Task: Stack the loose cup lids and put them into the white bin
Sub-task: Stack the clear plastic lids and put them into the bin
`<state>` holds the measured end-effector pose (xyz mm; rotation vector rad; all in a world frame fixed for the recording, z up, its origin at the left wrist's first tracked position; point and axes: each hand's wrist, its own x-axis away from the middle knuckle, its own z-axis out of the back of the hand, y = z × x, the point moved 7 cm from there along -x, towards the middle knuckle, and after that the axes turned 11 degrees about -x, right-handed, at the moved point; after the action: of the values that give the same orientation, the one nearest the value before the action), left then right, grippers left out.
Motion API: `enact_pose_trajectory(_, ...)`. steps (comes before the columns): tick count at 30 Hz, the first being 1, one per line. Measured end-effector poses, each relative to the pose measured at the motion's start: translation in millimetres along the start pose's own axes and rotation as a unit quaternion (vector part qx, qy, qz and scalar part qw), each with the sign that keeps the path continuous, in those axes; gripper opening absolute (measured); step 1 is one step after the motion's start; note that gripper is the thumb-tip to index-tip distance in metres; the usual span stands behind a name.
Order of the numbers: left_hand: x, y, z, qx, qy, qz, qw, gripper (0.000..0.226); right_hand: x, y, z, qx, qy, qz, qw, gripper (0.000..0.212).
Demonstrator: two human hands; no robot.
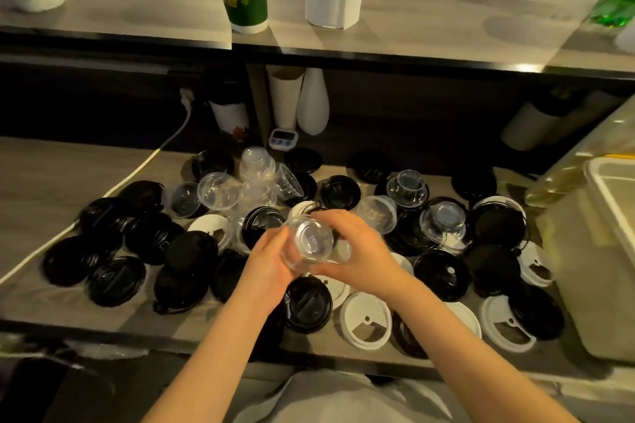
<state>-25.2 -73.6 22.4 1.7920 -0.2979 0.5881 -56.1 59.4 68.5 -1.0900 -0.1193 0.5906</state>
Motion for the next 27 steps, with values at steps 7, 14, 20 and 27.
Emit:
enact_pose_trajectory(7, -12, 5, 20, 0.039, 0.078, 0.020, 0.996, 0.015, 8, 77, 55, 0.192, 0.051, -0.192, 0.961, 0.048)
enact_pose_trajectory(14, -6, 7, 21, 0.031, 0.095, 0.013, 0.995, 0.009, -14, 89, 29, 0.372, -0.085, -0.172, 0.908, 0.035)
enact_pose_trajectory(20, -7, 4, 21, 0.030, 0.104, 0.022, 0.994, 0.013, -13, 86, 42, 0.294, -0.026, -0.190, 0.936, 0.012)
enact_pose_trajectory(27, -4, -8, 0, 0.006, 0.055, 0.052, 0.997, 0.034, 4, 78, 60, -0.037, 0.177, -0.317, 0.931, 0.015)
